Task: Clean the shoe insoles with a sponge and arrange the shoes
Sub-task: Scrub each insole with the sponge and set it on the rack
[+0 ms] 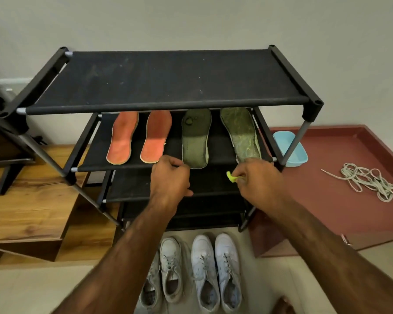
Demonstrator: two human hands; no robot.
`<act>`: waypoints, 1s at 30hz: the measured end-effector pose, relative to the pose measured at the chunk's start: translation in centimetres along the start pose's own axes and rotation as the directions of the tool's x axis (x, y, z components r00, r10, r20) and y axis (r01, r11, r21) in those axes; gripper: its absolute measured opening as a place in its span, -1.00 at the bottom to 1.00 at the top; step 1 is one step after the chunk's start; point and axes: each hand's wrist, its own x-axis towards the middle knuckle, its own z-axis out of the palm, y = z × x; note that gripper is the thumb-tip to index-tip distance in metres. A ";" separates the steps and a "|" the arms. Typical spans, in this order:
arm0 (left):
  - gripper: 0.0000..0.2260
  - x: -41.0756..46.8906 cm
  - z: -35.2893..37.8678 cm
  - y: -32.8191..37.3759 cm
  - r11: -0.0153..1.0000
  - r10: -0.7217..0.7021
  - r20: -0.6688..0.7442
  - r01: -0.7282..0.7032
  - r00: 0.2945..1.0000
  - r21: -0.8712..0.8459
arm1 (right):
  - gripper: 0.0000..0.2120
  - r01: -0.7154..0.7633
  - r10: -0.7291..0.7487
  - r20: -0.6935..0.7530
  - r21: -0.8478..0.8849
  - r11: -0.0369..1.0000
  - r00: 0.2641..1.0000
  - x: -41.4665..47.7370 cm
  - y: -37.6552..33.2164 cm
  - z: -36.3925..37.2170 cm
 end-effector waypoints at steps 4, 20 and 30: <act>-0.89 -2.0 -0.2 -0.2 1.000 0.005 0.036 -0.005 0.999 -0.012 | -0.79 0.094 -0.102 -0.085 -0.085 0.992 0.991 0.4 1.0 1.2; -0.46 -11.0 1.1 -2.9 0.601 -0.168 0.706 0.639 0.688 -0.480 | -0.80 0.197 -0.098 -0.490 0.156 0.968 0.866 -20.4 -6.3 0.0; -0.64 -18.4 -0.3 -8.0 0.869 -0.096 0.454 0.297 0.886 -0.397 | -0.76 -0.078 0.237 -0.133 0.700 0.710 0.962 -31.5 -8.3 1.3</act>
